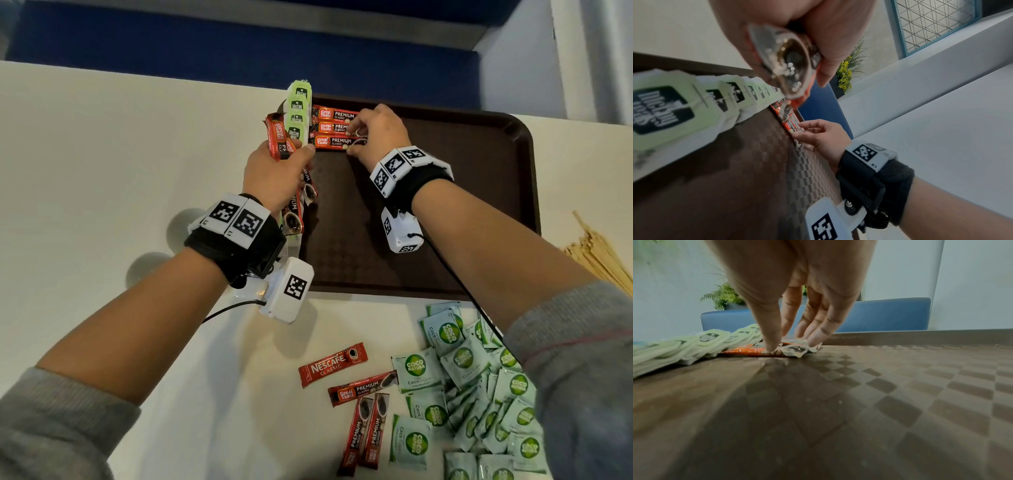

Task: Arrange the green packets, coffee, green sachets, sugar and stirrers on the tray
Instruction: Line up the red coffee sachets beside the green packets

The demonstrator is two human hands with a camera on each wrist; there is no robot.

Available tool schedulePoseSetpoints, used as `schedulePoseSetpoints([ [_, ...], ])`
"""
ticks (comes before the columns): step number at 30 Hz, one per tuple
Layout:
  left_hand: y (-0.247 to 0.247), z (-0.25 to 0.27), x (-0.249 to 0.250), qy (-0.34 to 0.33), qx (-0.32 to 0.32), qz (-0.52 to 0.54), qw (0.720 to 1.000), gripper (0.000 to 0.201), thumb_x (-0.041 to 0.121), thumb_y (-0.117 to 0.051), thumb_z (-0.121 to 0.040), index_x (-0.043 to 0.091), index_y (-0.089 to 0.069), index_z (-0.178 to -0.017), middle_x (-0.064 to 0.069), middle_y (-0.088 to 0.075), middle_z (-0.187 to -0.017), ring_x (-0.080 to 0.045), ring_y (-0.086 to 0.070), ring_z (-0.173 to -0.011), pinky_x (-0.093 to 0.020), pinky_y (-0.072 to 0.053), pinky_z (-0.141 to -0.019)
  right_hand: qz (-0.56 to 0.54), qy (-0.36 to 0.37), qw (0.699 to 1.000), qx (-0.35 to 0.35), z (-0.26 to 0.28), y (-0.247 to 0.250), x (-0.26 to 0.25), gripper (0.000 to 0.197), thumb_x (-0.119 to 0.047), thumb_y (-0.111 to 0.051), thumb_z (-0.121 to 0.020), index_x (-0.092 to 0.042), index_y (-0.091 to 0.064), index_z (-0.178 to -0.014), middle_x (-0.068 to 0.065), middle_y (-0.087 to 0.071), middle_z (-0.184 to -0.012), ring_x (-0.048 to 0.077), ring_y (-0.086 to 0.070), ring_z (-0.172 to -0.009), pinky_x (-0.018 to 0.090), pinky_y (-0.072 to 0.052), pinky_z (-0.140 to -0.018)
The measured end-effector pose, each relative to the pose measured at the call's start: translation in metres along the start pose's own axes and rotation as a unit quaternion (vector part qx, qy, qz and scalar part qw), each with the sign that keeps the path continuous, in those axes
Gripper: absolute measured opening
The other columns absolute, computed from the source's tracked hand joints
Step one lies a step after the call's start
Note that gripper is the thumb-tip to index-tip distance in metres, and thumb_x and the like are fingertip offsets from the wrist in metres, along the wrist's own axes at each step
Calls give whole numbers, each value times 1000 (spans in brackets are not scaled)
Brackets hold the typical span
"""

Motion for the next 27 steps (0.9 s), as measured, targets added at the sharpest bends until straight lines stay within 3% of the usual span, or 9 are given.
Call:
schedulePoseSetpoints([
  [3,-2,0,0,4,0,19,1000,12,24,-63,-86,28,-62,-75,-3,-72,-87,-21,-68,-81,-40,-54,-87,-37,12,999,16,5,6,-6,25,-25,-73,-80,-16,-64,-101,1,-52,-111,14,-53,-105,28,-47,-91],
  [5,-3,1,0,11,2,42,999,11,19,-60,-87,27,-61,-78,1,-72,-80,-12,-64,-65,-32,-53,-75,-81,24,996,0,12,11,-14,22,-35,-70,-81,-19,-66,-95,-4,-55,-100,7,-53,-90,18,-44,-78],
  [7,-3,1,0,22,1,54,998,11,17,-57,-88,24,-62,-82,3,-70,-75,-4,-54,-48,-25,-48,-61,-149,24,986,-73,20,13,-23,24,-43,-66,-83,-21,-66,-91,-5,-62,-90,9,-58,-82,19,-48,-73],
  [10,-3,3,1,33,-1,77,996,11,17,-57,-89,19,-63,-81,3,-63,-62,-6,-49,-44,-23,-44,-51,-238,10,944,-230,33,10,-28,24,-42,-61,-87,-18,-66,-90,-7,-67,-83,8,-65,-79,27,-54,-78],
  [13,-4,6,4,35,-13,106,994,13,16,-56,-91,17,-63,-79,-5,-64,-76,-5,-48,-44,-21,-44,-47,-274,3,917,-289,43,9,-28,14,-34,-67,-84,-20,-67,-86,-6,-68,-81,4,-64,-73,24,-52,-77],
  [16,-4,8,3,40,-16,109,993,12,20,-57,-92,16,-64,-83,-4,-64,-77,-4,-50,-45,-21,-45,-48,-299,9,909,-291,49,12,-29,6,-25,-68,-84,-19,-68,-82,0,-65,-81,5,-61,-71,16,-51,-67],
  [19,-3,9,1,28,-14,95,995,15,29,-60,-92,15,-64,-90,0,-61,-69,-4,-52,-47,-22,-46,-51,-314,13,908,-278,51,18,-29,8,-18,-69,-84,-21,-64,-78,-7,-67,-73,6,-62,-70,17,-50,-63],
  [22,-1,11,1,0,-6,72,997,12,33,-62,-90,22,-63,-86,3,-63,-70,-5,-54,-51,-23,-47,-53,-325,13,906,-272,51,25,-25,11,-12,-68,-84,-18,-61,-79,-11,-67,-64,2,-62,-63,16,-50,-60],
  [27,3,12,0,-20,18,37,999,12,33,-63,-89,21,-64,-89,4,-65,-72,-8,-58,-56,-22,-52,-57,-321,14,912,-257,52,36,-18,14,-8,-68,-83,-21,-63,-81,-4,-66,-77,7,-61,-68,17,-50,-63],
])
Point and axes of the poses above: each hand's wrist, its own z-axis away from the middle knuckle, its own y-axis out of the back of the hand, x = y × z, the point moved 2 cm from there along -z, towards the middle knuckle
